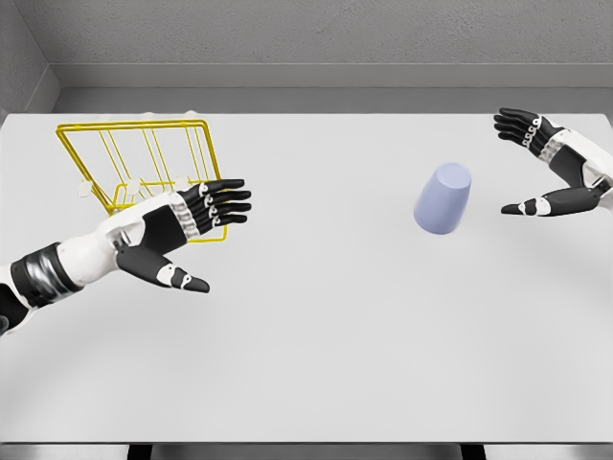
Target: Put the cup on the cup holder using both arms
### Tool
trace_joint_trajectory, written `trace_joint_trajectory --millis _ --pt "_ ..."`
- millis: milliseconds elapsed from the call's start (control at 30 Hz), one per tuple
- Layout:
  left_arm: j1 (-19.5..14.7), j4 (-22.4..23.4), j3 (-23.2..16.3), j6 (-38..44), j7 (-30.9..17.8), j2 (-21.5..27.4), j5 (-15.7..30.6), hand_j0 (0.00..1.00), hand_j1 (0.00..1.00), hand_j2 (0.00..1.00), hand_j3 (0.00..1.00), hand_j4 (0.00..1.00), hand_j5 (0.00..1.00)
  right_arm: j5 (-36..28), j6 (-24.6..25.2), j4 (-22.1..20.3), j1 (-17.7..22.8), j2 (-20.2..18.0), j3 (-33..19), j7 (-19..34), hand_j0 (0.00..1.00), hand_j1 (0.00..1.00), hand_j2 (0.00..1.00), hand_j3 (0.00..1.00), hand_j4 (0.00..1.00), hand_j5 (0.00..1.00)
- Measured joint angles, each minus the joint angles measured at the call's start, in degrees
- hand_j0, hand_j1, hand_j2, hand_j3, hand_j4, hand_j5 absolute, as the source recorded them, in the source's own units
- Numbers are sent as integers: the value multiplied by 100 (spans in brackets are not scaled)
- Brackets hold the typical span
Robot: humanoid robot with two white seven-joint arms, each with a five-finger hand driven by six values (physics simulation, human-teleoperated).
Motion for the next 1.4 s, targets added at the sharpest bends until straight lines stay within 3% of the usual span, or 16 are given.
trace_joint_trajectory --millis 233,433,800,1000,1233,1400 --pt "9 3 1 26 0 -11 0 100 100 100 100 100 100 11 -8 34 0 6 -5 0 100 100 100 100 100 100" --pt "9 -3 -10 50 0 -51 -7 100 100 100 100 100 100 16 -15 54 149 210 -312 0 100 100 100 100 100 100" --pt "9 1 -12 55 0 -59 -10 100 100 100 100 100 100 6 6 234 228 231 -558 0 100 100 100 100 100 100" --pt "9 2 -12 87 0 -60 -21 100 100 100 100 100 100 45 18 531 246 360 -581 0 100 100 100 100 100 100" --pt "-9 13 -12 164 0 -65 -72 100 100 100 100 100 100 95 20 1162 185 733 -534 -1 100 100 100 100 100 100" --pt "-17 49 -17 186 0 -124 -91 100 100 100 100 100 100 628 2 1257 88 921 -528 -1 100 100 100 100 100 100"
